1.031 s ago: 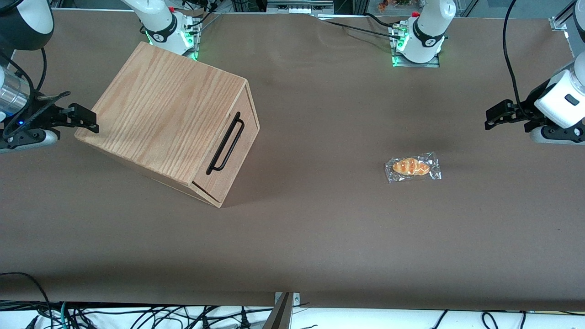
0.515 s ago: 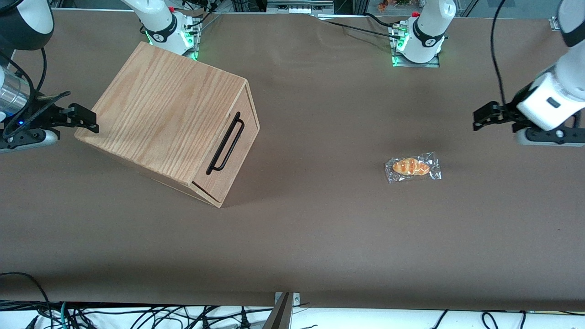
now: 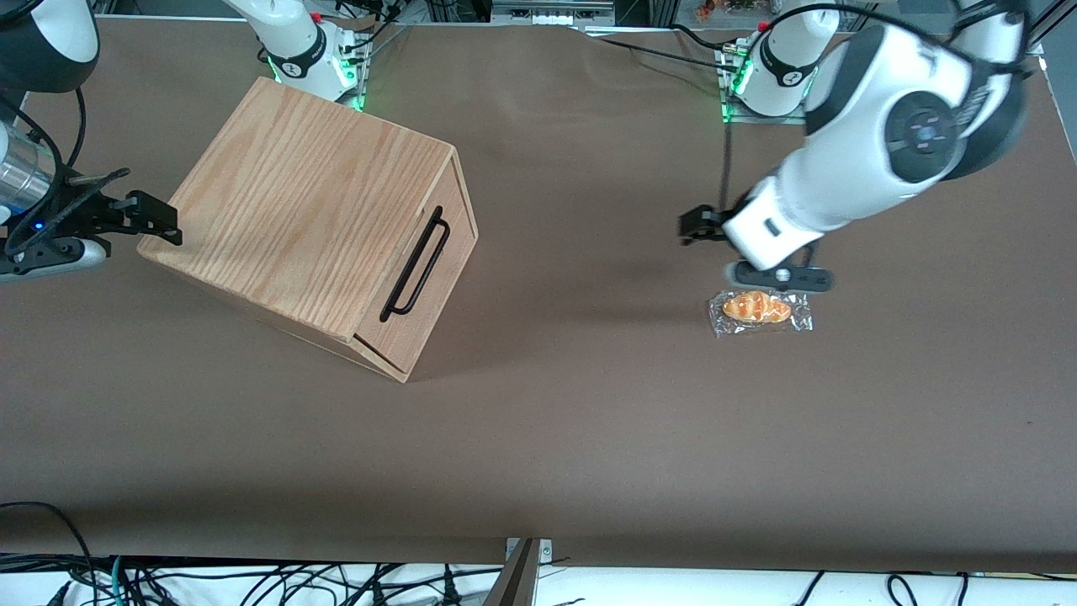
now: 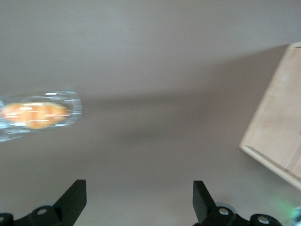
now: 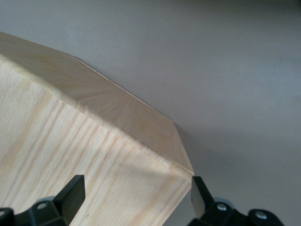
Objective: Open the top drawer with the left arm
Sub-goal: 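Move the left gripper toward the black handle of the wooden drawer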
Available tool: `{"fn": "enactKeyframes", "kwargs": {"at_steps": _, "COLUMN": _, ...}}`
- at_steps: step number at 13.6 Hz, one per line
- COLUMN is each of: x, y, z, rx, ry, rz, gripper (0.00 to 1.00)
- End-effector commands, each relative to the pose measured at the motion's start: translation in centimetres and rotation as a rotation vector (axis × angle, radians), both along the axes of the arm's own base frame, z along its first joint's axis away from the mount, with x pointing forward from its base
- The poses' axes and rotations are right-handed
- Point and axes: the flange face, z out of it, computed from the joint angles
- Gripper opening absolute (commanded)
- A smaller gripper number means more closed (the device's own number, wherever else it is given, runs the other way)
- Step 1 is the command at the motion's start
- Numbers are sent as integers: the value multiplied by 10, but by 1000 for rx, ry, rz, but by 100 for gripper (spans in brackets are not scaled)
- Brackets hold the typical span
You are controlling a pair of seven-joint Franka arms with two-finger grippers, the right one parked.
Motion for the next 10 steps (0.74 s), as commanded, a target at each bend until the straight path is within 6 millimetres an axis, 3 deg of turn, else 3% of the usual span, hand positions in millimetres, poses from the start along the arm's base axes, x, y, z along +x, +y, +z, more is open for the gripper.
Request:
{"fn": "enactKeyframes", "kwargs": {"at_steps": 1, "x": 18, "y": -44, "z": -13, "rx": -131, "ry": 20, "rz": 51, "gripper": 100}}
{"fn": "enactKeyframes", "kwargs": {"at_steps": 3, "x": 24, "y": -67, "z": -22, "rx": -230, "ry": -1, "rz": 92, "gripper": 100}}
{"fn": "enactKeyframes", "kwargs": {"at_steps": 6, "x": 5, "y": -133, "z": -46, "rx": -277, "ry": -28, "rz": 78, "gripper": 100}}
{"fn": "enactKeyframes", "kwargs": {"at_steps": 10, "x": -18, "y": -195, "z": -67, "rx": -349, "ry": -50, "rz": 140, "gripper": 100}}
